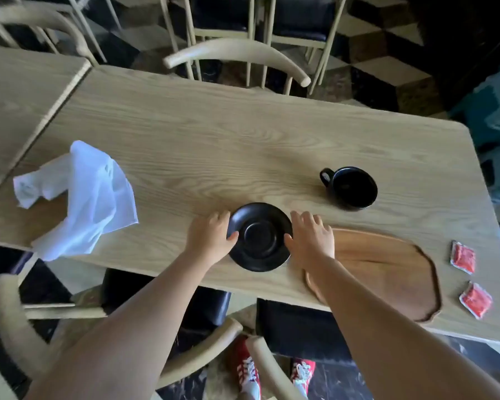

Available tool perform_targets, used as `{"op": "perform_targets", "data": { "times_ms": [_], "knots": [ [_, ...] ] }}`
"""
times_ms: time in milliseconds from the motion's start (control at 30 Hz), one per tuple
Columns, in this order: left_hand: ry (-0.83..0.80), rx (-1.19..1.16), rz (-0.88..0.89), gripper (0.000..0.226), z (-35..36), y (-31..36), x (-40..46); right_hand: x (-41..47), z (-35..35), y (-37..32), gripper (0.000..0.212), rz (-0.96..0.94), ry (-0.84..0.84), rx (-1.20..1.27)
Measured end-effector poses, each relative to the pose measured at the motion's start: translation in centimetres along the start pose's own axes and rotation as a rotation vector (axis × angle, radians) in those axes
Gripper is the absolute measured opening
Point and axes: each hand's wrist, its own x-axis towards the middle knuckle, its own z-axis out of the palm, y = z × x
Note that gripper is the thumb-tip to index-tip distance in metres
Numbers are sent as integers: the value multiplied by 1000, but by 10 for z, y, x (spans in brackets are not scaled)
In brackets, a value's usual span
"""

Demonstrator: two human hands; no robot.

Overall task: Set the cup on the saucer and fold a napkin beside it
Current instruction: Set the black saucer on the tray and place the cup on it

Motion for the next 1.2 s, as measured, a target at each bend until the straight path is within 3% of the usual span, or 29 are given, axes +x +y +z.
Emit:
{"op": "perform_targets", "data": {
  "times_ms": [200, 367, 467, 600, 767, 967, 1200],
  "knots": [
    [-44, -57, -16, 33, 14, -5, 3, 3, 18, -5, 40, 53, -88, 50],
    [-67, -248, -136, 24, 16, 3, 4, 3, 22, -14, 33, 151, -87, 285],
    [-15, -457, -213, 6, 19, 8, 0, 3, 19, -13, 33, 191, -72, 402],
    [52, -657, -302, 7, 16, 23, -4, -3, 10, 8, 50, 233, 43, 639],
    [45, -985, -341, 18, 12, 65, -14, -30, -5, 63, 44, 240, 236, 830],
    [2, -989, -248, 32, 27, 131, -29, -64, 7, 130, 45, 343, 261, 858],
    [-17, -897, -246, 36, 45, 159, -38, -73, 27, 164, 48, 351, 209, 903]
  ]
}}
